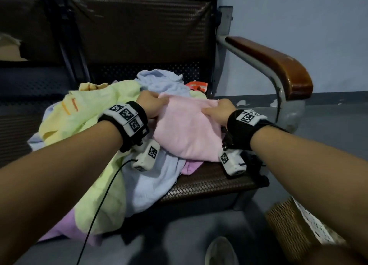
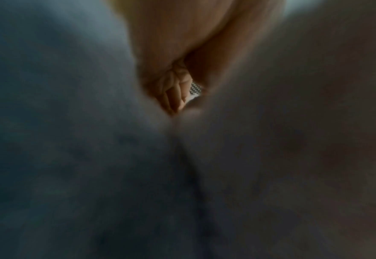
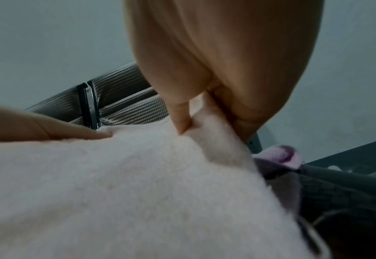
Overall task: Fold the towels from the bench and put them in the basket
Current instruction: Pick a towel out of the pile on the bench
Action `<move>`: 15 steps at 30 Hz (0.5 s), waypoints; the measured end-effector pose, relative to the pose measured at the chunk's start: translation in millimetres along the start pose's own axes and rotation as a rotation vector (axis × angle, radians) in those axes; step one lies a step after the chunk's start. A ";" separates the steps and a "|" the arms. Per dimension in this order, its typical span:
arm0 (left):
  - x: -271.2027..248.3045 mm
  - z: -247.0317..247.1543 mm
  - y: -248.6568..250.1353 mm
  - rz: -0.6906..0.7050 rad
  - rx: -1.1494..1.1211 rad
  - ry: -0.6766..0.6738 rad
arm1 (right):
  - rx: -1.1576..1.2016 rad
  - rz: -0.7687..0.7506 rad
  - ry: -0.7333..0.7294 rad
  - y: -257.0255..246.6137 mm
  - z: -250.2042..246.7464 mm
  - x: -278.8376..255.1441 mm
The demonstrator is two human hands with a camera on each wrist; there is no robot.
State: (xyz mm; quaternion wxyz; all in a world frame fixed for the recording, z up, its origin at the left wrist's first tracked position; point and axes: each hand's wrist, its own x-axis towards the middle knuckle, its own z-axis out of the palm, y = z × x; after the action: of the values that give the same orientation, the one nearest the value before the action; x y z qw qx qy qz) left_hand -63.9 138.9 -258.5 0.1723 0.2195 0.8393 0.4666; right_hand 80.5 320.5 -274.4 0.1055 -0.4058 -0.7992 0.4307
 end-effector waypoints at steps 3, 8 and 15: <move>7.3 6.9 -7.6 0.007 0.002 0.020 | -0.128 -0.025 0.022 5.7 4.2 7.5; -12.1 -6.7 -10.0 0.186 0.046 0.112 | -0.440 -0.473 0.039 4.4 -7.9 -23.3; -73.4 -18.3 -25.7 0.509 0.657 -0.437 | -0.785 -0.627 -0.381 37.1 -10.5 -90.7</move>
State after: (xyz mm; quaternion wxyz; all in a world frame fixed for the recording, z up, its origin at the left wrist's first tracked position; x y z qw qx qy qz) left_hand -16.3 75.1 -265.1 0.1467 0.5542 0.8062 0.1463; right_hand 165.4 270.8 -280.3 -0.0774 -0.0712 -0.9880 0.1134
